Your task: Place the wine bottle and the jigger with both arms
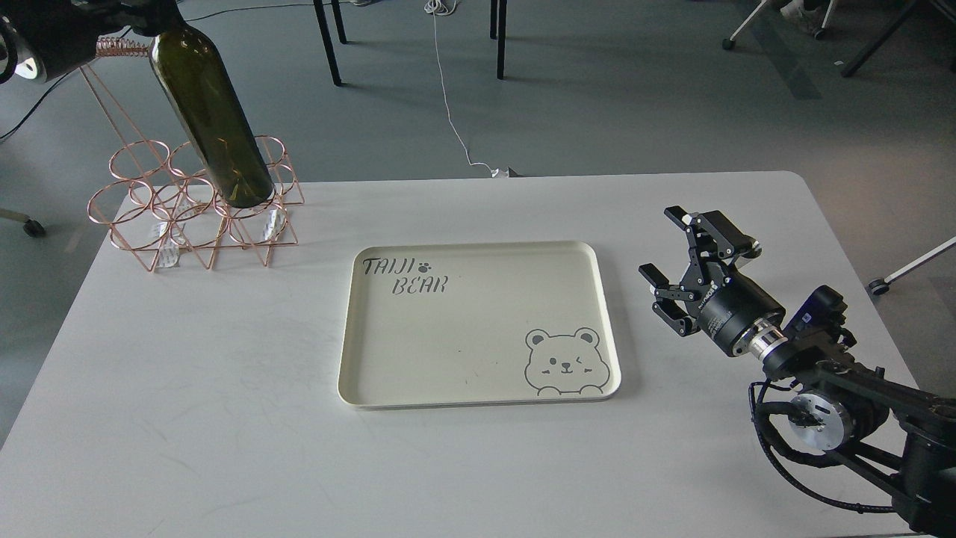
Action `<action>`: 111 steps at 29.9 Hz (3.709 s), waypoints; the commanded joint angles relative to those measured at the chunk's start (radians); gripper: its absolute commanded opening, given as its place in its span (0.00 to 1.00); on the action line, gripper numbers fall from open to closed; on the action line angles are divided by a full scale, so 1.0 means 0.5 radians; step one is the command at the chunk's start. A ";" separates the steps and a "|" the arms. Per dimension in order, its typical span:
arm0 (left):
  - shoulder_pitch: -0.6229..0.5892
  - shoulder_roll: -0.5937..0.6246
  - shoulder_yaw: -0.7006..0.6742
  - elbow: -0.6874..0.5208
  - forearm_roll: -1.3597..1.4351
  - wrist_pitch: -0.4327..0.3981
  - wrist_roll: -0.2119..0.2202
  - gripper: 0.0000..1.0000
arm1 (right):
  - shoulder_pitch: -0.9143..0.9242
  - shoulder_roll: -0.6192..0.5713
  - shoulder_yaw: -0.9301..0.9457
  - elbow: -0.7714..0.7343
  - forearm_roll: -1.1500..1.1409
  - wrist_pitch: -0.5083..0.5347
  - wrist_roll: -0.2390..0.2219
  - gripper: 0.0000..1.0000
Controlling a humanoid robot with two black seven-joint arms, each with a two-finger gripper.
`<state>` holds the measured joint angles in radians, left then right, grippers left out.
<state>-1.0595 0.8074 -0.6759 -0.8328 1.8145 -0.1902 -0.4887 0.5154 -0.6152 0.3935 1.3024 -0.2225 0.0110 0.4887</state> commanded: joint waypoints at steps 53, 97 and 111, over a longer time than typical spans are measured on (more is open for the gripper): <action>0.269 -0.121 0.146 0.101 -0.027 0.273 0.000 0.30 | -0.031 0.000 0.005 0.003 0.000 -0.001 0.000 0.98; 0.287 -0.390 0.112 -1.092 -1.929 0.246 0.000 0.98 | -0.031 0.110 0.115 -0.144 0.009 -0.019 0.000 0.99; 1.624 -1.050 -0.673 -0.906 -2.024 -0.156 0.128 0.98 | -0.028 0.157 0.133 -0.304 0.012 -0.013 0.000 0.99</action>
<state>-0.3411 0.3071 -0.9593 -1.3157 0.8323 -0.2305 -0.4282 0.5011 -0.5388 0.4604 1.1460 -0.2170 0.0059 0.4886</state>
